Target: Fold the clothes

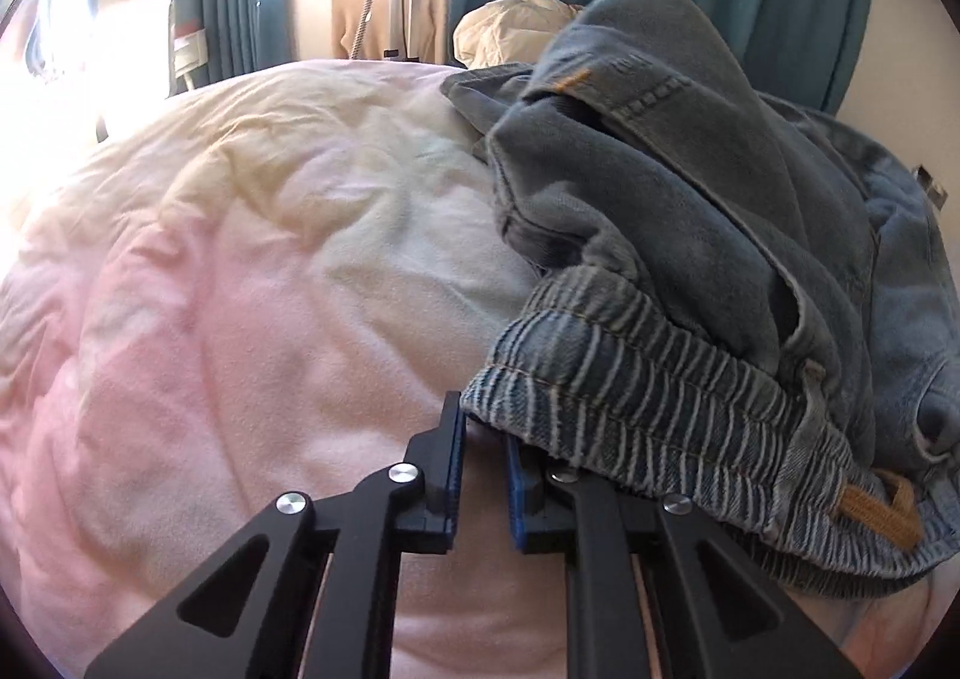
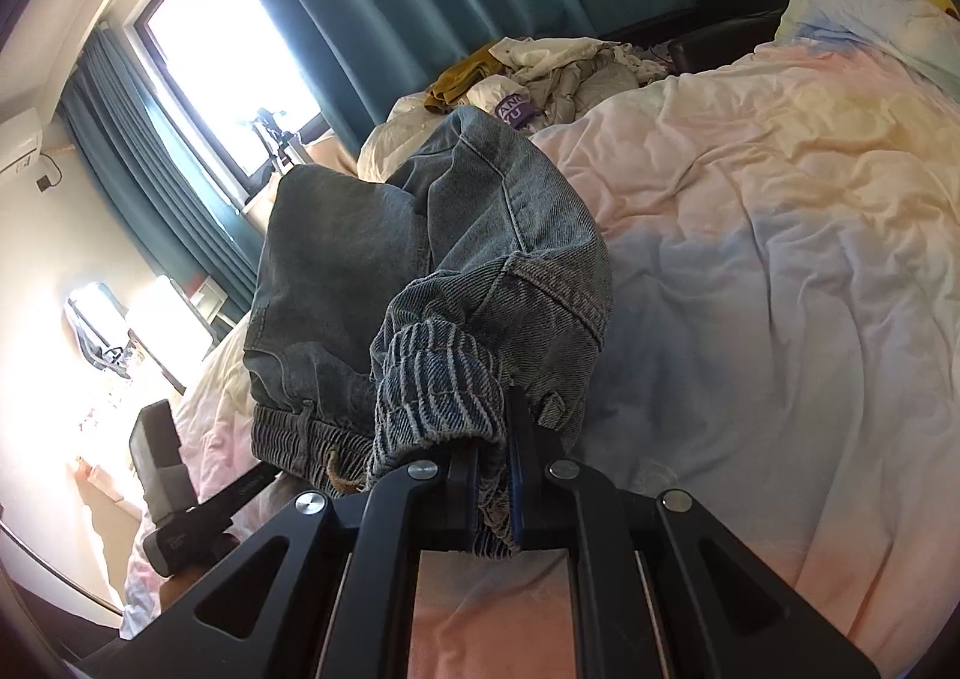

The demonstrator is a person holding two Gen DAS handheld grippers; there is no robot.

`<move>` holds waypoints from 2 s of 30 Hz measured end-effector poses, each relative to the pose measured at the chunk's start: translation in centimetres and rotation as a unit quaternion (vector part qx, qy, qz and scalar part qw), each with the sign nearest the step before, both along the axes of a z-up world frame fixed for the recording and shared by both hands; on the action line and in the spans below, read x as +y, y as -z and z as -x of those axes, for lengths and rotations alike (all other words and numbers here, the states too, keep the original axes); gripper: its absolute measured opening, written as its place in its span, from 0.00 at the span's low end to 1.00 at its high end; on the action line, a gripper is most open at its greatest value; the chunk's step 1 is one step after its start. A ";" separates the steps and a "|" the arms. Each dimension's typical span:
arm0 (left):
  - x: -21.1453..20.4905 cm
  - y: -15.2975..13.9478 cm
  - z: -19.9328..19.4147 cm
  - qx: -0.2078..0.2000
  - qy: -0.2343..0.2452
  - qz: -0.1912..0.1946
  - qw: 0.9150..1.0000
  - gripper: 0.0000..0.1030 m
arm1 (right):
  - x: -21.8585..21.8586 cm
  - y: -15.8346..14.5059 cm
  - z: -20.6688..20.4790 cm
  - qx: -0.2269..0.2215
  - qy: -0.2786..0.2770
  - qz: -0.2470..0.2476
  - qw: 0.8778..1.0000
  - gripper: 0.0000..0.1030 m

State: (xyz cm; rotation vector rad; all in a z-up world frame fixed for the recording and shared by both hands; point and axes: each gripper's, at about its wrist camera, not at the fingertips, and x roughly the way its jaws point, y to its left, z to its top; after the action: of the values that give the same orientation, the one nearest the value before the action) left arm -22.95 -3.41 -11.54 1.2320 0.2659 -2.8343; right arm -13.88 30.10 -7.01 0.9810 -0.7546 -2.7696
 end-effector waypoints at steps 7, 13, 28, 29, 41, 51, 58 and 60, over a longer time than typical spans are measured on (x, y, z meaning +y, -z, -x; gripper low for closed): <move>0.4 -4.3 -4.6 0.054 -0.003 -0.019 0.998 0.05 | 0.6 -0.6 -0.6 0.003 0.018 0.001 1.000 0.06; 0.3 -7.7 -10.6 0.089 0.009 -0.033 0.995 0.04 | 1.1 -2.1 -2.4 0.016 0.028 -0.009 0.999 0.06; 0.1 -6.8 -14.7 0.052 0.030 -0.041 0.997 0.01 | -0.3 -3.8 -4.6 0.024 0.011 -0.075 0.997 0.06; 0.2 -6.5 -14.5 0.048 0.032 -0.041 0.997 0.03 | -0.3 -3.8 -4.5 0.024 0.010 -0.073 0.997 0.06; -0.4 -5.3 -12.9 0.031 0.002 -0.041 0.999 0.44 | -0.5 -3.9 -4.2 0.015 0.004 -0.074 0.997 0.06; 0.0 -4.3 -11.8 0.013 0.011 -0.052 0.998 0.63 | -0.5 -4.1 -3.9 0.008 -0.004 -0.069 0.998 0.06; 0.7 -3.6 -10.9 -0.002 0.005 -0.015 1.000 0.65 | 0.3 -3.6 -3.5 -0.008 -0.005 -0.044 0.999 0.06; 0.9 -3.2 -10.5 -0.010 0.002 0.002 1.000 0.65 | 0.5 -3.4 -3.5 -0.014 -0.004 -0.037 0.999 0.06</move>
State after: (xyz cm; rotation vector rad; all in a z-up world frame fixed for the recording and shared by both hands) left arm -12.46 -2.54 -8.31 1.2616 0.2586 -2.8223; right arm -10.43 30.60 -3.61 1.0358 -0.6529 -2.8007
